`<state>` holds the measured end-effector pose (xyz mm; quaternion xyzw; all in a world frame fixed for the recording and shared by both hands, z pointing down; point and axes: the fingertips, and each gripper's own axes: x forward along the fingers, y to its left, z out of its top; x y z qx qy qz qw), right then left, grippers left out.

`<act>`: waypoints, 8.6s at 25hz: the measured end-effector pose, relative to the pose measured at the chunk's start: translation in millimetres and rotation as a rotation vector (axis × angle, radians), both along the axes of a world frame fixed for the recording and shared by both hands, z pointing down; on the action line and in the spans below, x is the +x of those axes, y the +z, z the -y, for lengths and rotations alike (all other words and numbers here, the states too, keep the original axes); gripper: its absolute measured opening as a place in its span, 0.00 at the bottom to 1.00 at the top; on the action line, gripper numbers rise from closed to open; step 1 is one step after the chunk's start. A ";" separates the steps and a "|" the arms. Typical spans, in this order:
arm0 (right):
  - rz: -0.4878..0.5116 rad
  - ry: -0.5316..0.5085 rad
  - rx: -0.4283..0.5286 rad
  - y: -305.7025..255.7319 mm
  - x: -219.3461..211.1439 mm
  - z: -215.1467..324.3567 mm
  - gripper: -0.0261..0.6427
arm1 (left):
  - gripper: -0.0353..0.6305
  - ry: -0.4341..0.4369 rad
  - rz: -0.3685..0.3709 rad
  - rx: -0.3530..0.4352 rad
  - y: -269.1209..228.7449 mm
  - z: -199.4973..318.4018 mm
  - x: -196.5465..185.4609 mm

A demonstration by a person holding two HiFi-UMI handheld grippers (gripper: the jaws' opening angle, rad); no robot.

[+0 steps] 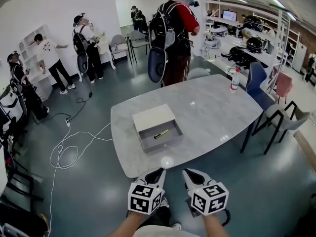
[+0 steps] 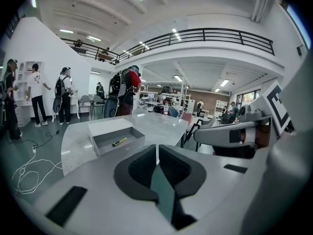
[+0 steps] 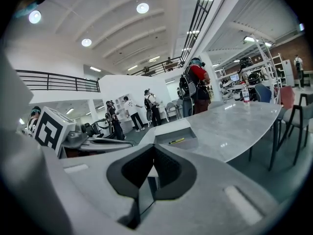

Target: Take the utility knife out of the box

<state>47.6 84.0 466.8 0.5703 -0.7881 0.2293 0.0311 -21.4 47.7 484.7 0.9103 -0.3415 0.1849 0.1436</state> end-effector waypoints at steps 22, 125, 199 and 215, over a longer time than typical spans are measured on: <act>-0.051 -0.027 -0.062 4.7 10.6 175.9 0.05 | 0.09 0.001 0.008 -0.062 20.0 176.1 11.5; -0.105 -0.447 -0.142 45.9 40.5 351.6 0.05 | 0.17 0.268 0.608 -0.250 180.2 310.8 62.6; -0.064 -0.445 -0.027 -4.8 32.2 356.3 0.05 | 0.14 -0.332 0.033 0.064 -10.8 321.0 23.3; -0.080 -0.450 0.048 -21.1 26.0 359.4 0.05 | 0.14 -0.397 -0.048 0.072 -18.3 325.8 14.5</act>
